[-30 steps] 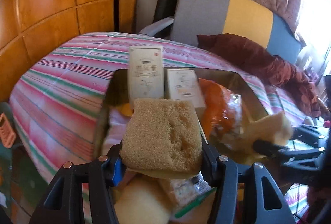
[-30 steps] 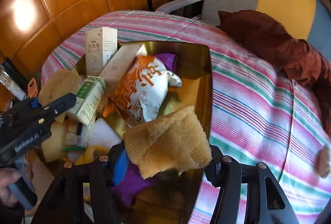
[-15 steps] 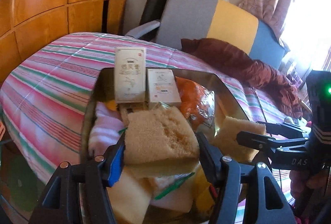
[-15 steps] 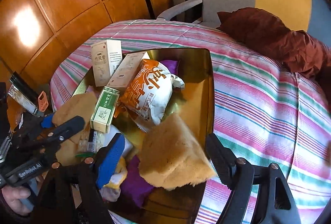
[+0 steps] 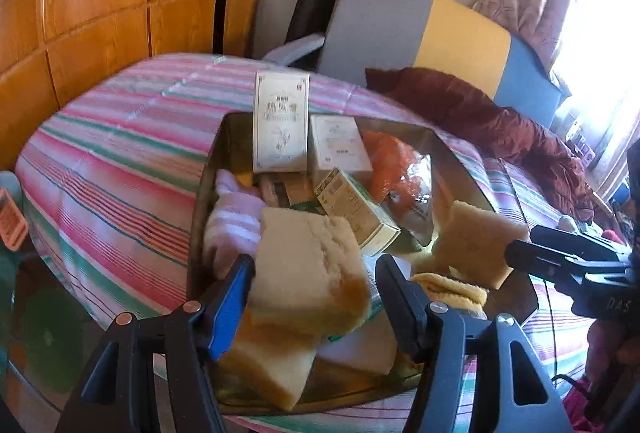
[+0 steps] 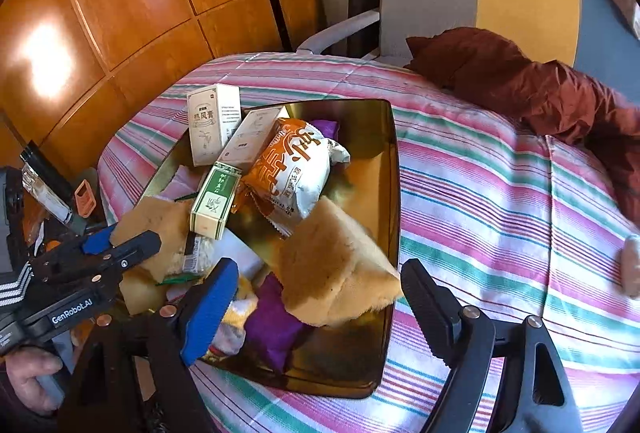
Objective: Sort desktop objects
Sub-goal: 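Open both tools to release the sponges into the tray, then move both tools back toward the white sock and last sponge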
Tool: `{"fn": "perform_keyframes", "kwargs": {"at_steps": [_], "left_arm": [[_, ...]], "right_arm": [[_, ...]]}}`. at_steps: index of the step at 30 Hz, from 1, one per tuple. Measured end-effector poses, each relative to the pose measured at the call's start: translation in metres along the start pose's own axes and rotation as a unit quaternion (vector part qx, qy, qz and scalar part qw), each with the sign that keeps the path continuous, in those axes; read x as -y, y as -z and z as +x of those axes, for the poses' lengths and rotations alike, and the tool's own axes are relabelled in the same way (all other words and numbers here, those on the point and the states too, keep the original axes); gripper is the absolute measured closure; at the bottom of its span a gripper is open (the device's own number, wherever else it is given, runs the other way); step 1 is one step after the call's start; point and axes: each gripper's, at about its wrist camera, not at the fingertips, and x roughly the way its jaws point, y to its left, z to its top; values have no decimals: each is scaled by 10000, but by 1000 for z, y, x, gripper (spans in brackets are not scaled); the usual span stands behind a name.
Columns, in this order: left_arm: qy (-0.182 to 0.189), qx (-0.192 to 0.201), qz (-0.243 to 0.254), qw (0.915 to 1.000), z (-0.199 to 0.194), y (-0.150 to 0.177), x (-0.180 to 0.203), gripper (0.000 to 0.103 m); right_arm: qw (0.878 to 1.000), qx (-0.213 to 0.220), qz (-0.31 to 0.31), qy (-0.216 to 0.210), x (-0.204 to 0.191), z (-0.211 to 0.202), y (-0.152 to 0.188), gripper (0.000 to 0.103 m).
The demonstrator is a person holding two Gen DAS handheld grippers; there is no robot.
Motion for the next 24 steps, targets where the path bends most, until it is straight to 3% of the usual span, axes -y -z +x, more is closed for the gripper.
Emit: {"fn": "perform_keyframes", "kwargs": {"at_steps": [5, 14, 24], "left_arm": [[-56, 73, -62, 9999, -8, 1, -4, 39], [-130, 715, 38, 9973, -46, -22, 9, 39], [280, 699, 393, 9964, -46, -29, 44, 39]], "right_arm": [[9999, 84, -5, -78, -4, -7, 5, 18], [9996, 266, -128, -19, -8, -19, 11, 13], [9987, 350, 189, 308, 21, -36, 21, 10]]}}
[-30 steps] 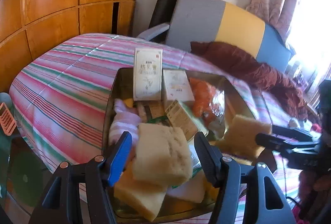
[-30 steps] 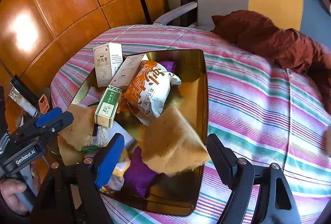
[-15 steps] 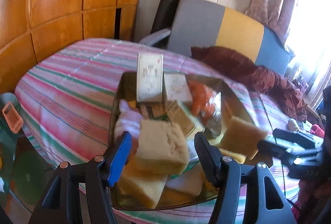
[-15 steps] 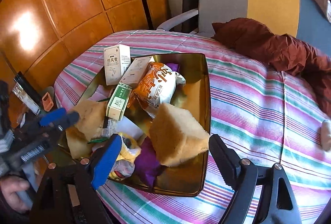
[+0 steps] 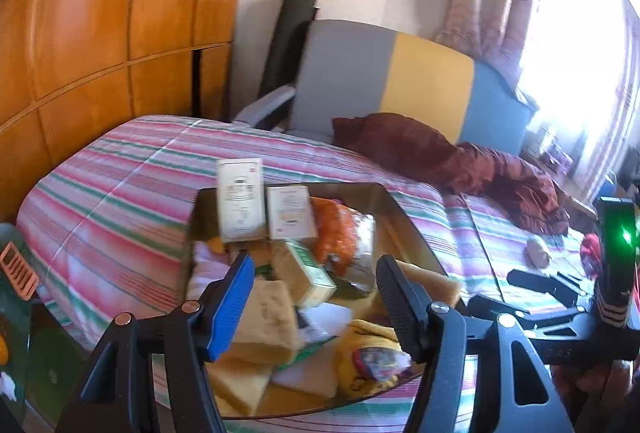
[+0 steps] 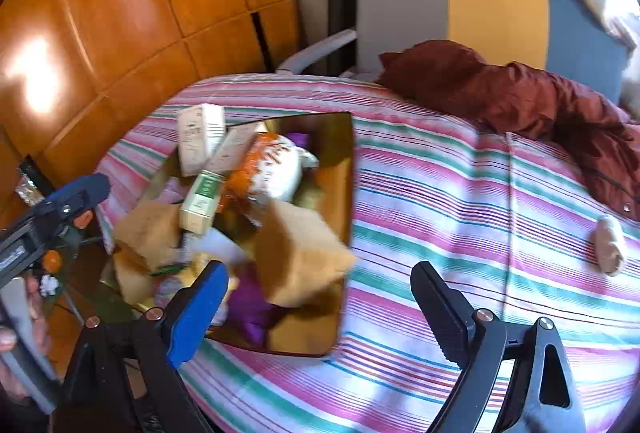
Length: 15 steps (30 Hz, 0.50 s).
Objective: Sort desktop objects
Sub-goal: 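Move both tools back toward the white sock and last sponge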
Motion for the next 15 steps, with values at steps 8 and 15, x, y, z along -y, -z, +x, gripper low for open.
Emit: {"fn": "perform_keyframes", "kwargs": {"at_steps": [8, 15], "left_arm": [[265, -176, 317, 9990, 14, -1, 33, 39], [434, -304, 590, 9969, 23, -1, 60, 39]], "right_arm": [[9971, -36, 103, 756, 26, -10, 7, 10], [9933, -23, 142, 1147, 46, -21, 11, 10]]}}
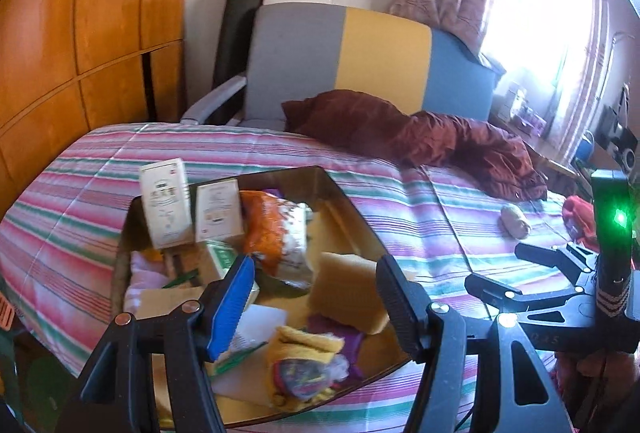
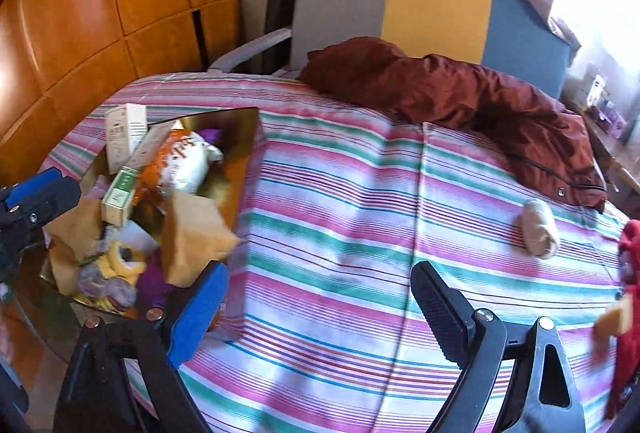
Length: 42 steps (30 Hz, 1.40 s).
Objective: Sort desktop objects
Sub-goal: 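Move both tools back toward the white sock and last sponge, then grasp a yellow sponge with the right tool while the left tool grasps the white rolled sock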
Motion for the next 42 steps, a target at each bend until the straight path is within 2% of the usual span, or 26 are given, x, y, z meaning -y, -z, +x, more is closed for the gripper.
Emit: {"fn": "perform_keyframes", "kwargs": {"at_steps": [11, 17, 21, 25, 30, 33, 38, 42], "left_arm": [[353, -136, 436, 9983, 17, -15, 45, 39], [590, -258, 654, 9958, 31, -19, 75, 39], [777, -370, 781, 9932, 41, -20, 94, 39], [892, -475, 983, 9900, 52, -19, 115, 39], [1077, -673, 1151, 9852, 69, -19, 138, 39], [1172, -791, 1211, 9825, 78, -19, 151, 39], [1300, -949, 1332, 9779, 94, -19, 175, 39], [1365, -991, 1462, 9748, 105, -21, 193, 39]], "right_arm": [[9990, -26, 167, 411, 46, -7, 3, 10], [9948, -222, 703, 696, 106, -8, 11, 10], [9872, -349, 1301, 854, 158, -13, 21, 10], [9719, -427, 1965, 1223, 219, -19, 37, 10], [9530, -444, 2440, 1739, 283, -29, 54, 10], [9356, -460, 2842, 2045, 323, -35, 66, 8], [8983, -475, 3764, 2217, 385, -34, 87, 4], [8810, -545, 4106, 2287, 410, -20, 98, 3]]}}
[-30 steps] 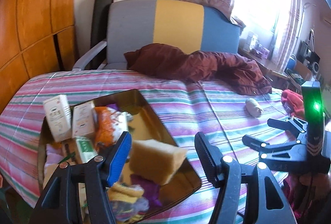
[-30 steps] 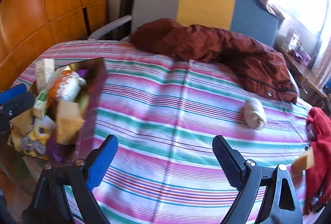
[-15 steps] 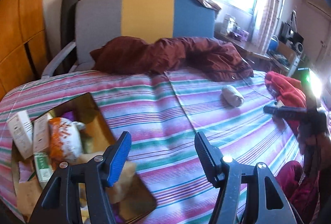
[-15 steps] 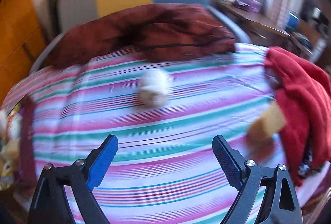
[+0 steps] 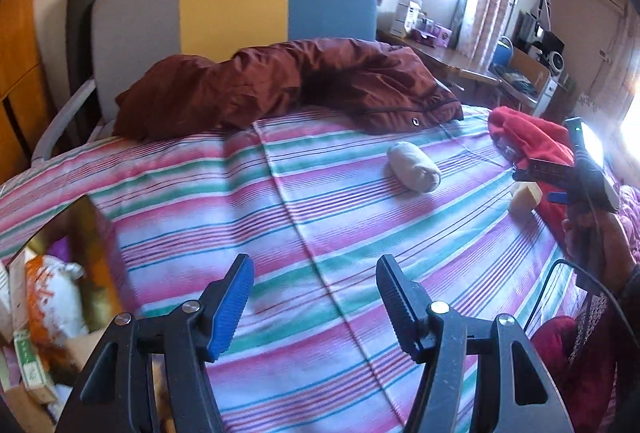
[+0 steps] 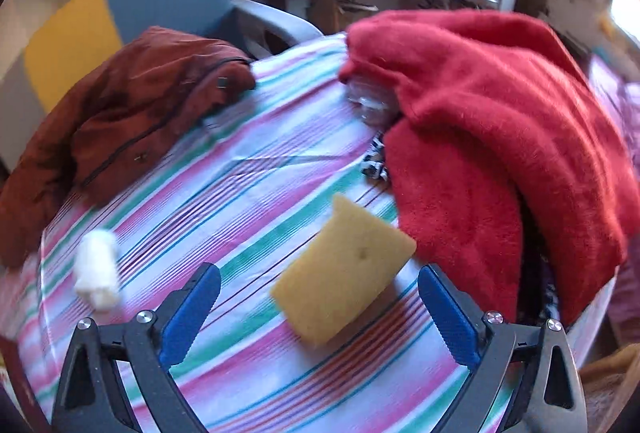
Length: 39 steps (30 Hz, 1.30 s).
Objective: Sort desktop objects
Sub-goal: 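Grasp a yellow sponge with the right tool while the left tool grasps the white rolled sock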
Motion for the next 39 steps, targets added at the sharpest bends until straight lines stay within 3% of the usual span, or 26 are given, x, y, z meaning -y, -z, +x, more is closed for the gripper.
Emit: {"fn": "perform_keyframes", "kwargs": {"at_steps": [3, 5, 7, 14, 21, 33, 36, 38, 39], "left_arm": [[94, -32, 35, 9999, 13, -10, 8, 39], [132, -69, 76, 9999, 25, -18, 14, 39], [189, -86, 125, 9997, 34, -24, 20, 39], [583, -243, 279, 9976, 79, -51, 52, 39], [923, -489, 198, 9943, 128, -79, 83, 39], [998, -991, -275, 9897, 208, -107, 102, 38], [1044, -1069, -186, 9886, 222, -105, 107, 36], [977, -921, 54, 9909, 219, -102, 114, 39], [988, -910, 138, 9908, 219, -99, 117, 45]], "right_arm": [[9997, -198, 174, -18, 6, 21, -1, 5], [9991, -381, 170, -92, 7, 30, 0, 15], [9992, -371, 9, 112, 5, 32, 0, 30], [9994, -287, -96, 141, 6, 27, 0, 44], [9969, 73, -776, -56, -24, 12, 4, 46], [9921, 163, -1202, -332, -45, 10, 5, 45], [9912, 157, -1263, -377, -48, 11, 5, 45], [9905, 160, -1310, -400, -50, 12, 6, 45], [9900, 160, -1337, -409, -51, 12, 6, 45]]}}
